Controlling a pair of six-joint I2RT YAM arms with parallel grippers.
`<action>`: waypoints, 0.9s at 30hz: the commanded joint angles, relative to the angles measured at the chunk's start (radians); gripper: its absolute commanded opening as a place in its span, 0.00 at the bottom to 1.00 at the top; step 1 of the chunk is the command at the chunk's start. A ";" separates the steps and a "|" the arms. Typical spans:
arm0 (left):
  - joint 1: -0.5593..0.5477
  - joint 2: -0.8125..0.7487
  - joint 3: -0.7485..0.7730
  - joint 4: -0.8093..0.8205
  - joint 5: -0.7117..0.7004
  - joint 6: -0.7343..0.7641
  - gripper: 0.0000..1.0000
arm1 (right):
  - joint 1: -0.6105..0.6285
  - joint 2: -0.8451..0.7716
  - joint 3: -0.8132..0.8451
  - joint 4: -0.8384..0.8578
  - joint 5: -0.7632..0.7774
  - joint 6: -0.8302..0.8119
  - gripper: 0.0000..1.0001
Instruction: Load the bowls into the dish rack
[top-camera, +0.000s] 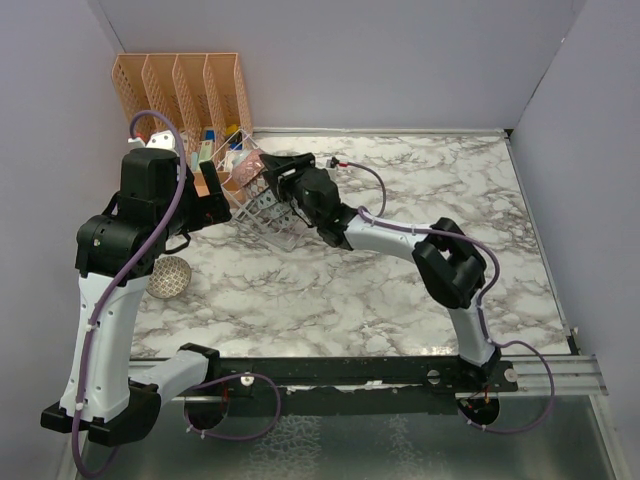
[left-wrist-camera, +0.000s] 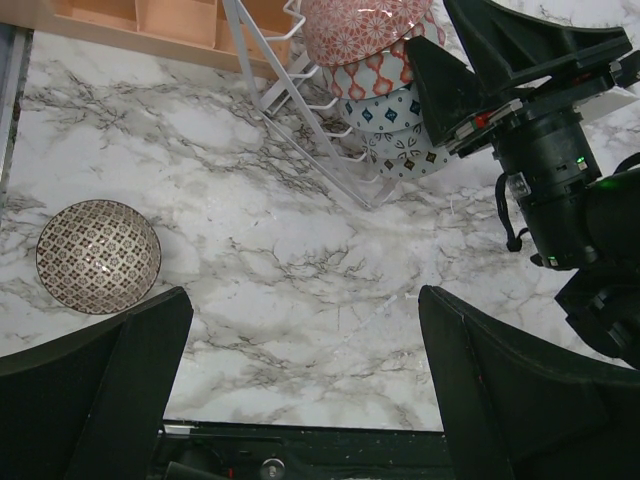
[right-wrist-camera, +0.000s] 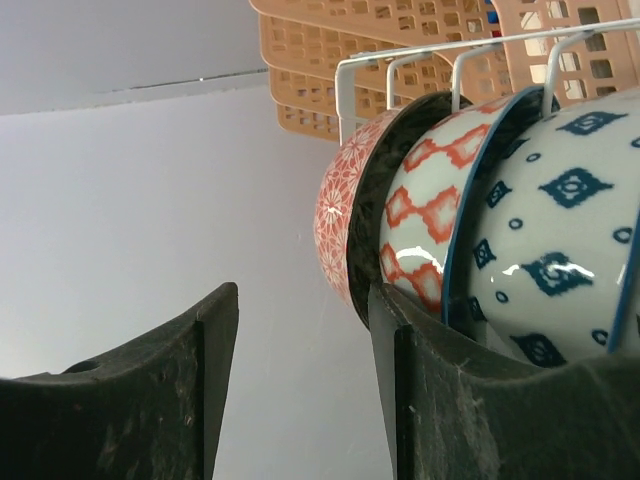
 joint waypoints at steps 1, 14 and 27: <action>-0.008 -0.004 -0.009 0.012 -0.013 -0.004 0.99 | -0.005 -0.089 -0.060 -0.045 -0.046 -0.002 0.55; -0.007 -0.071 -0.259 0.046 -0.140 -0.081 0.97 | -0.048 -0.353 -0.195 -0.234 -0.300 -0.296 0.55; 0.192 -0.097 -0.586 0.247 -0.111 -0.170 0.87 | -0.226 -0.626 -0.222 -0.615 -0.662 -0.932 0.57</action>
